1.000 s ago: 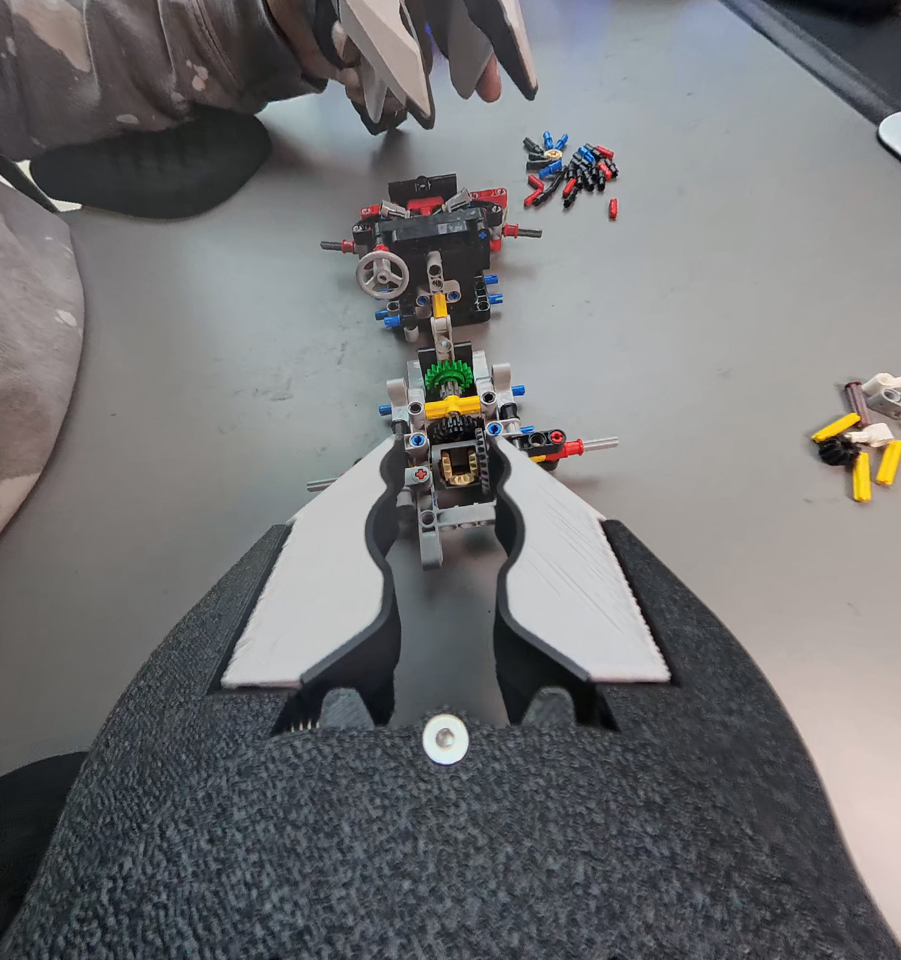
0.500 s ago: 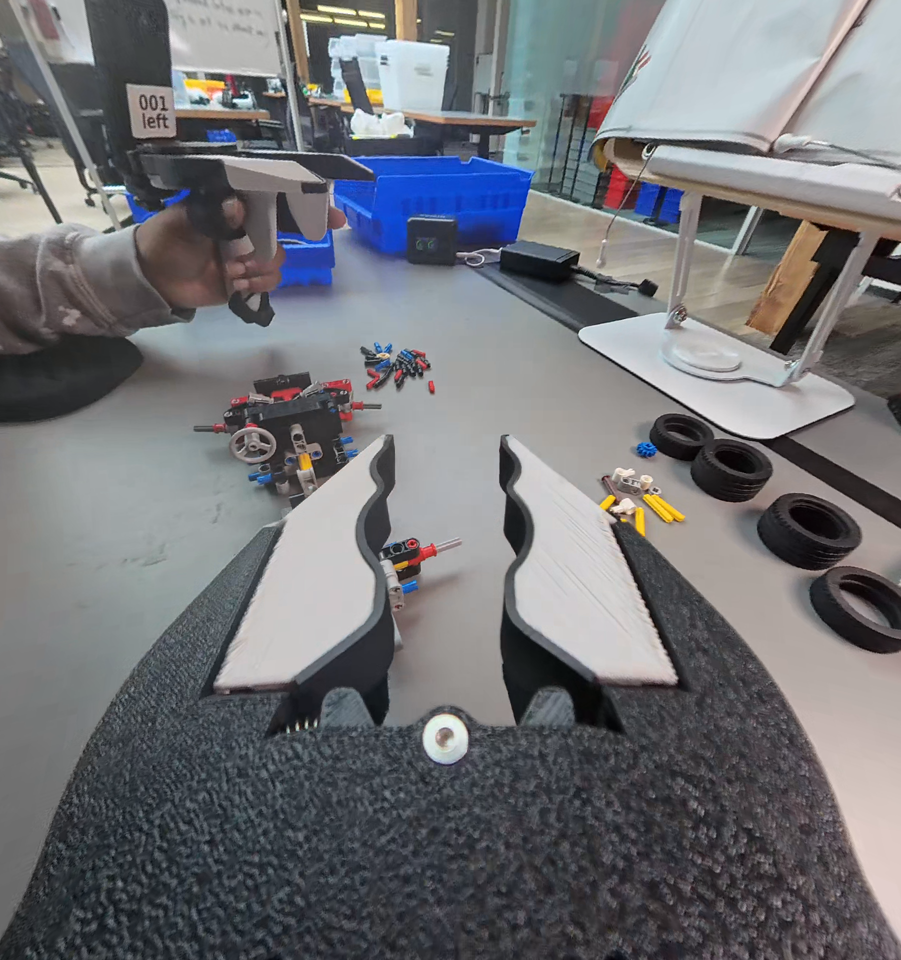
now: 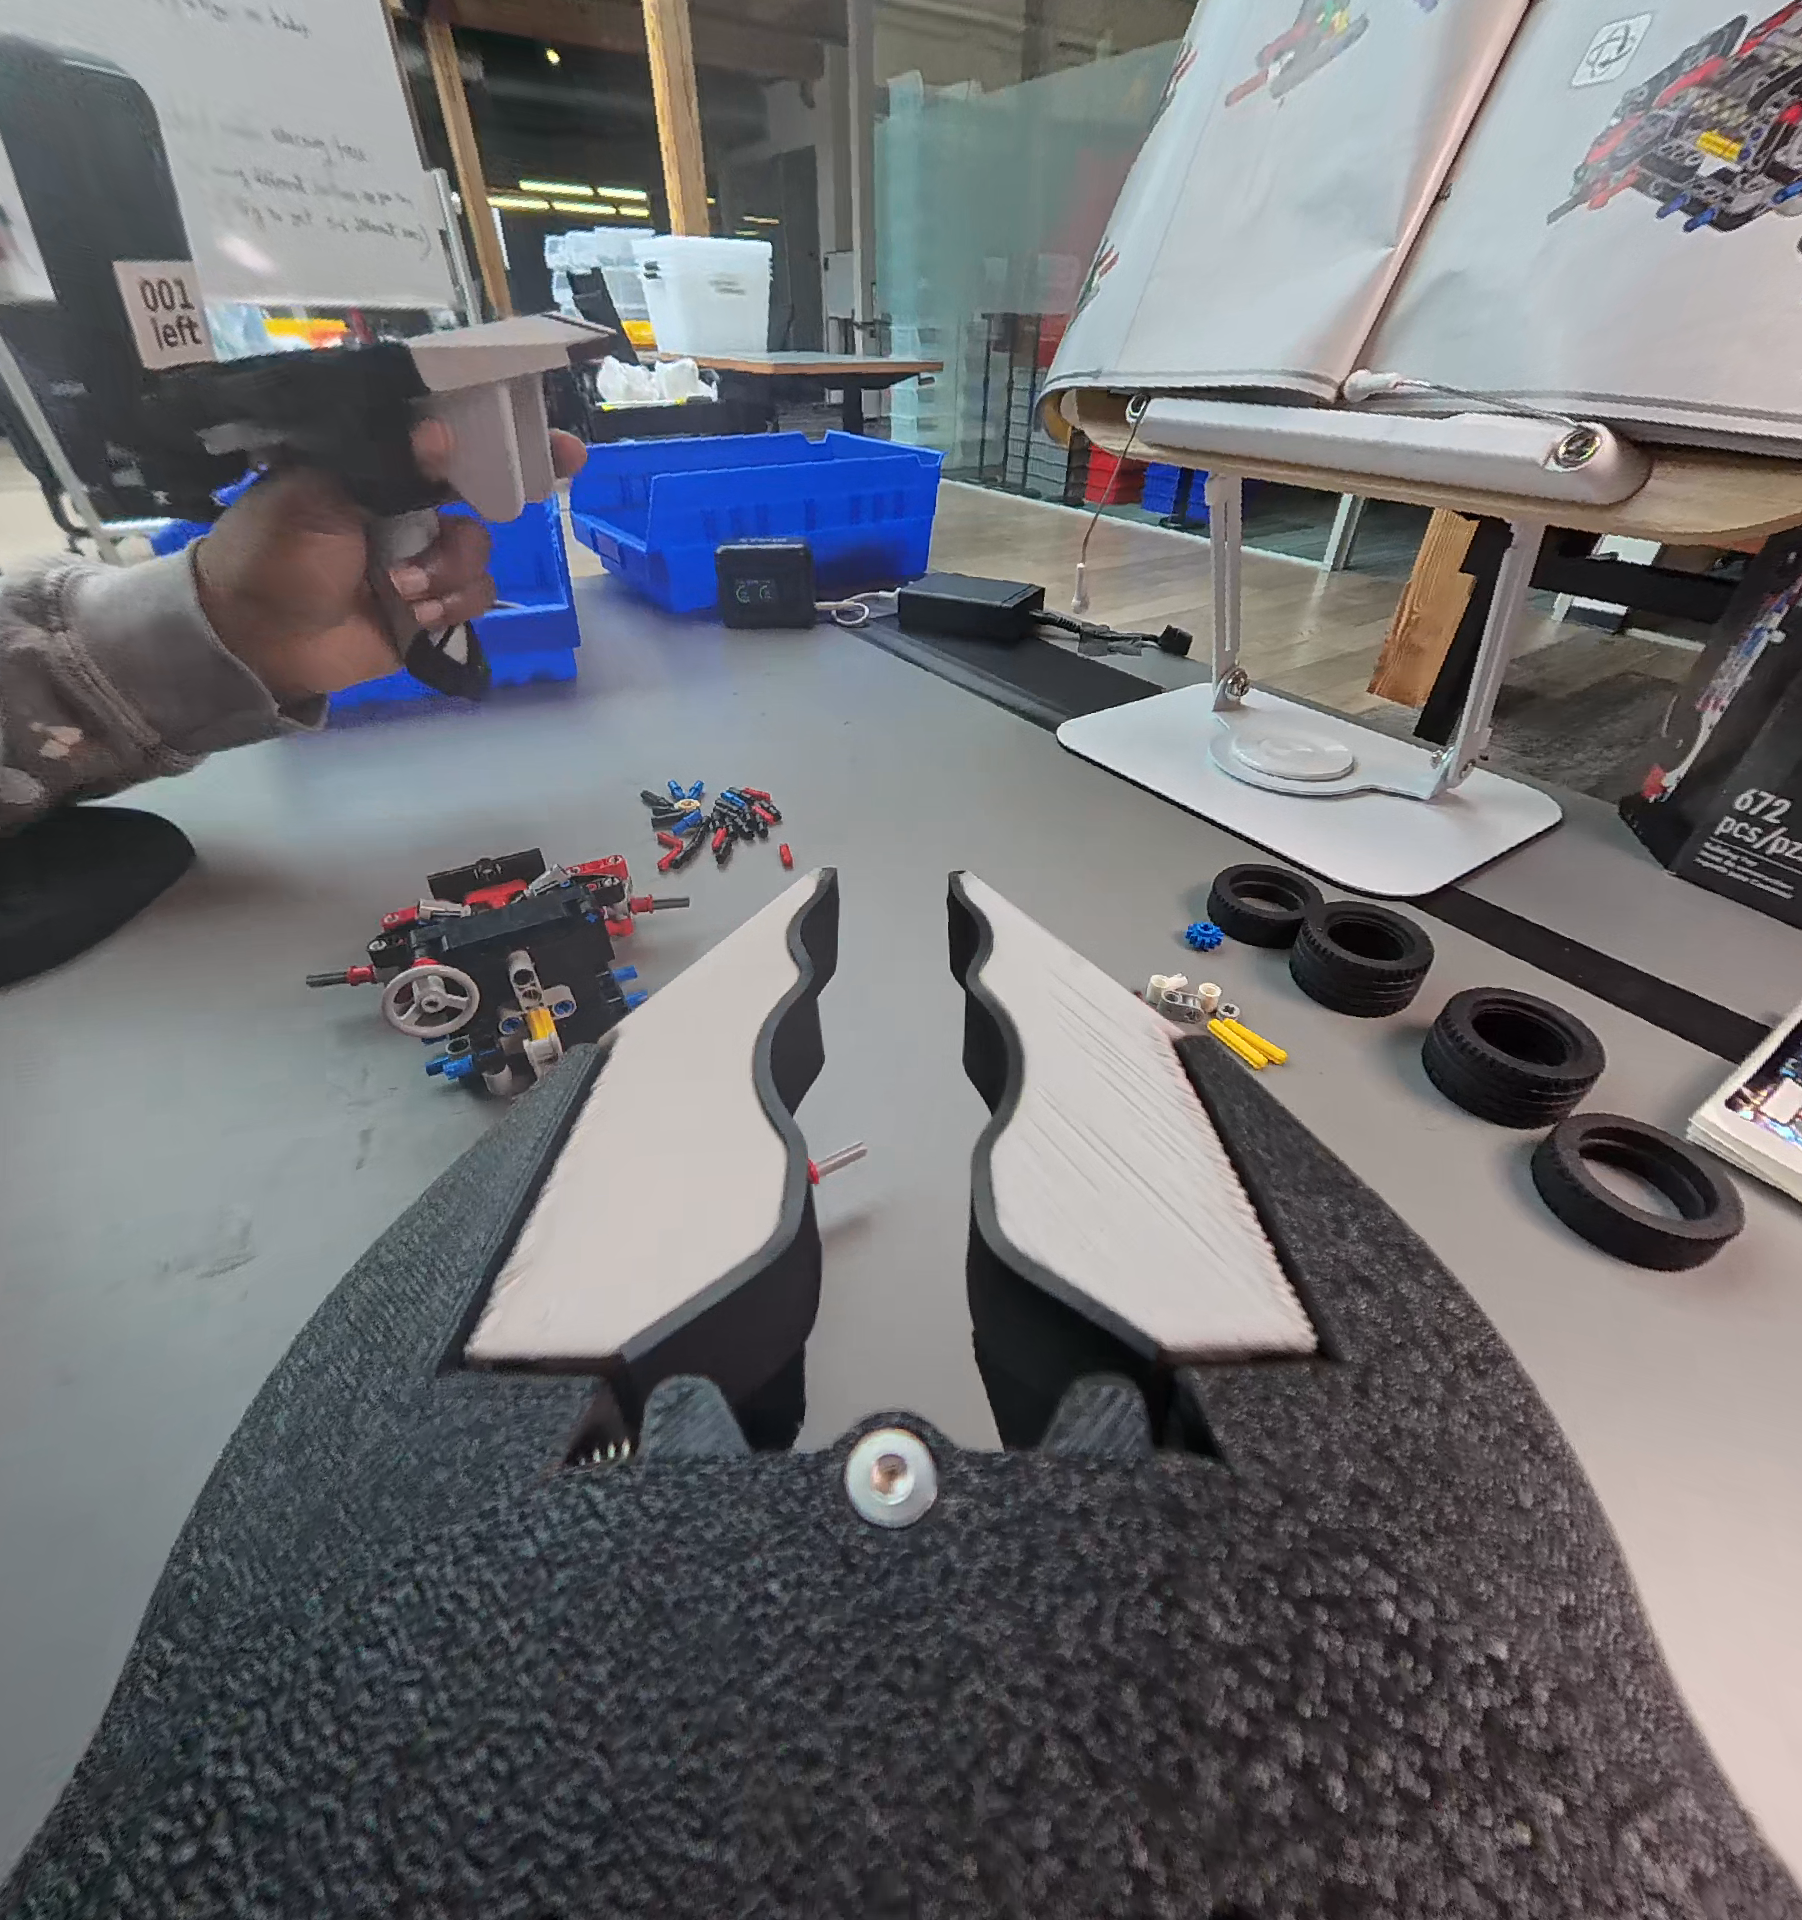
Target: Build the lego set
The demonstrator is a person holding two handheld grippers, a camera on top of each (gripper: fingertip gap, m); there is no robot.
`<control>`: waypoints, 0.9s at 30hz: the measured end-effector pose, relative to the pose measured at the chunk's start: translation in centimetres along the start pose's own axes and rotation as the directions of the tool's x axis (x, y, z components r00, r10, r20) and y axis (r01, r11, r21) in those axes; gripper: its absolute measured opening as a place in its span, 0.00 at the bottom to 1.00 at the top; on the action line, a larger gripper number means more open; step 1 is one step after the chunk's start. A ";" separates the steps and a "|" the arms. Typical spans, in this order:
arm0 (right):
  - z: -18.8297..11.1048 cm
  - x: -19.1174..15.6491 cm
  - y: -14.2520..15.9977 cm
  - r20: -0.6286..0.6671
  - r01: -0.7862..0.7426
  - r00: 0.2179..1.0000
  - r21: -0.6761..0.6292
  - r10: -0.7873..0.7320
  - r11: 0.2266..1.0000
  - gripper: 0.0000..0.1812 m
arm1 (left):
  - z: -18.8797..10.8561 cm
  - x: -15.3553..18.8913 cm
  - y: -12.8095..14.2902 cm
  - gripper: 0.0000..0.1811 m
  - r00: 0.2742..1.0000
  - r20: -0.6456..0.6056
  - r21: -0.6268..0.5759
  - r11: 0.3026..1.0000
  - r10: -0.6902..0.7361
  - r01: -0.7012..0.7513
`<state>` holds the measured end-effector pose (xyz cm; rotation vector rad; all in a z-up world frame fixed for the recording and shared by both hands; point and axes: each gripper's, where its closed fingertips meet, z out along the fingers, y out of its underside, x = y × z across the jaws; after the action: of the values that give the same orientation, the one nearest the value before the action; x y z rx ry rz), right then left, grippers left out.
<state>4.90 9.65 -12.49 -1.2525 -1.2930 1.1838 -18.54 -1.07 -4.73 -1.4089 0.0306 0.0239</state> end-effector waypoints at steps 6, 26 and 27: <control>-0.3 1.4 -1.1 -0.072 -0.077 0.994 0.084 0.083 0.993 0.10 | 7.8 -2.4 -4.2 0.00 0.998 0.055 0.028 0.999 0.025 -0.026; 0.4 1.3 1.5 -0.057 -0.050 0.997 -0.034 0.048 0.998 0.18 | 19.5 -8.3 -1.8 0.09 0.975 0.214 0.059 0.997 -0.059 0.047; 0.5 1.3 1.5 -0.056 -0.050 0.997 -0.037 0.048 0.998 0.19 | 19.1 -8.1 -1.8 0.09 0.975 0.215 0.075 0.996 -0.060 0.045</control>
<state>4.48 10.95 -14.04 -1.3427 -1.2562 1.1549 -26.44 17.51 0.43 -1.3299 -0.1854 0.1312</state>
